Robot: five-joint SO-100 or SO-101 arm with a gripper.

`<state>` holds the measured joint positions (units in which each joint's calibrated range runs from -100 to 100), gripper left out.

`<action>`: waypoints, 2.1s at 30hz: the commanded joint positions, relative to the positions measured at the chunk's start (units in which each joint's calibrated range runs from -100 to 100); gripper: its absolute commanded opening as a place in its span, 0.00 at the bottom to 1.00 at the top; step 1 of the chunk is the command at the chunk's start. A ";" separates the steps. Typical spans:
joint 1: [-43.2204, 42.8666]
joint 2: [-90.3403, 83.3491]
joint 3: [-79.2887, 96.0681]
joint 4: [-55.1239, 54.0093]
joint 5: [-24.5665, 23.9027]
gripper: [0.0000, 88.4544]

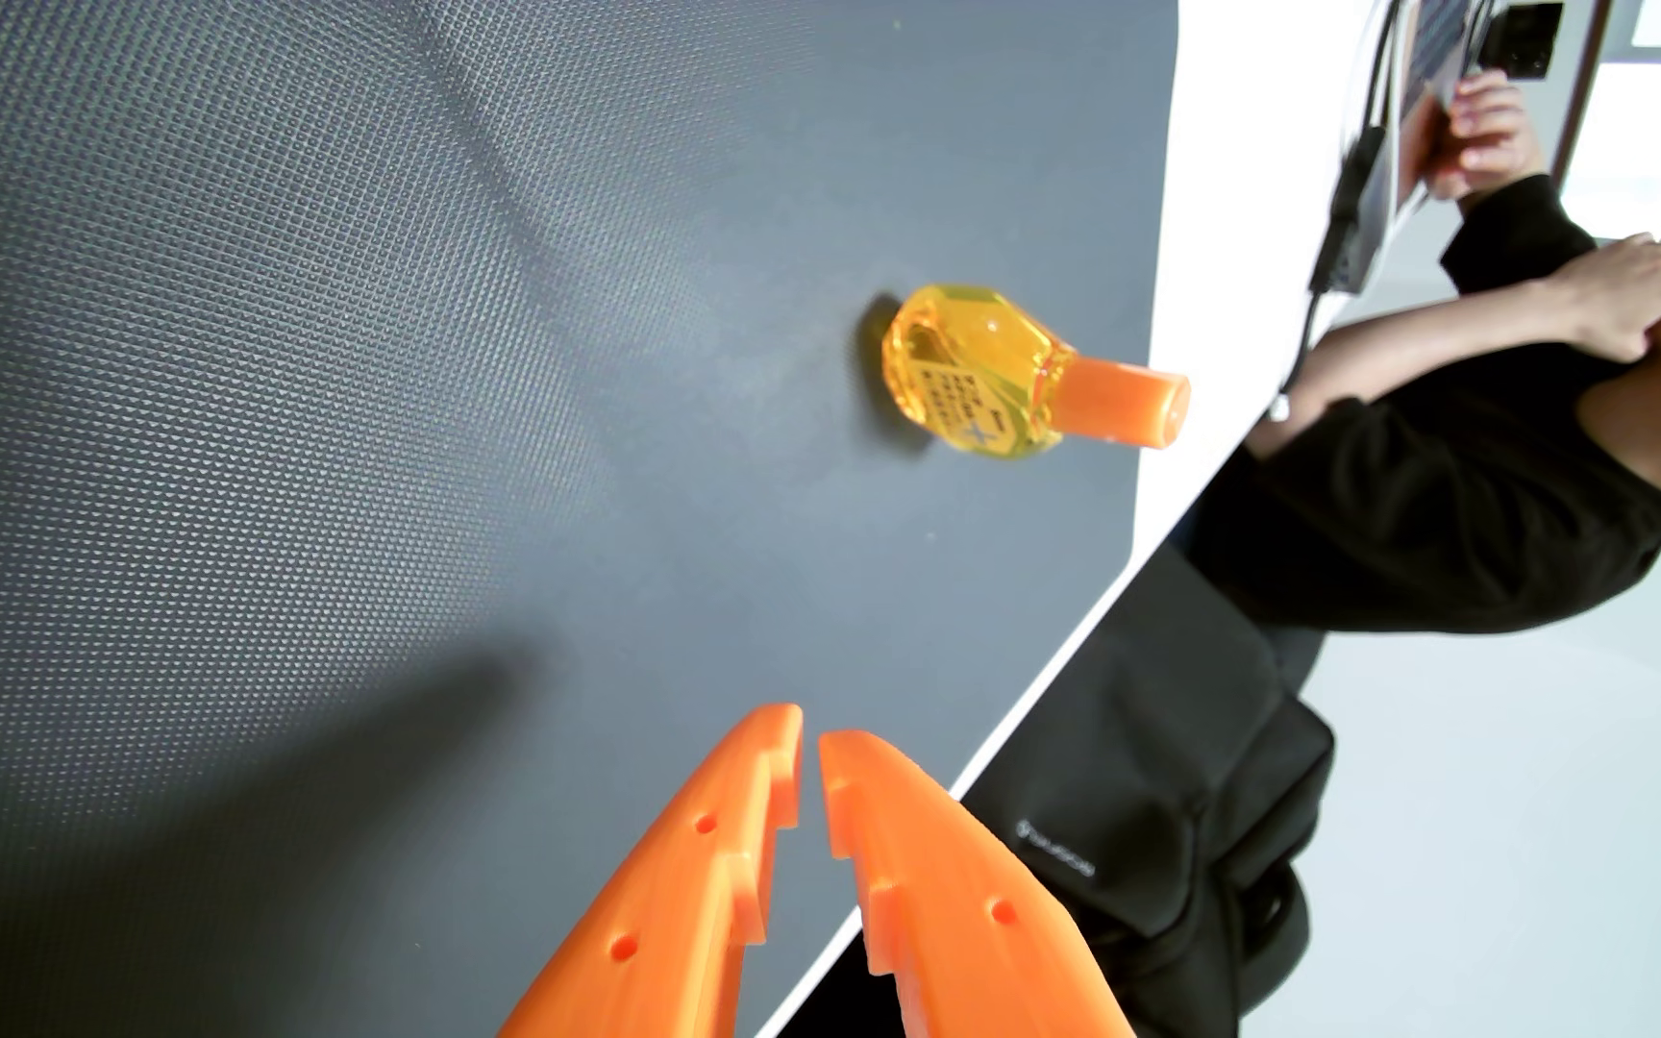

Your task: Grab the eyedrops

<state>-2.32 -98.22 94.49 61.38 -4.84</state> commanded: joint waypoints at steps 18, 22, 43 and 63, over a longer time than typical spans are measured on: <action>-1.42 9.68 -16.91 3.57 4.08 0.01; 0.24 18.52 -22.32 2.97 5.81 0.01; 1.74 61.91 -52.75 -1.97 15.91 0.01; 1.74 87.05 -71.39 0.98 23.66 0.10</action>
<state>-0.90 -14.96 28.85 60.42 18.39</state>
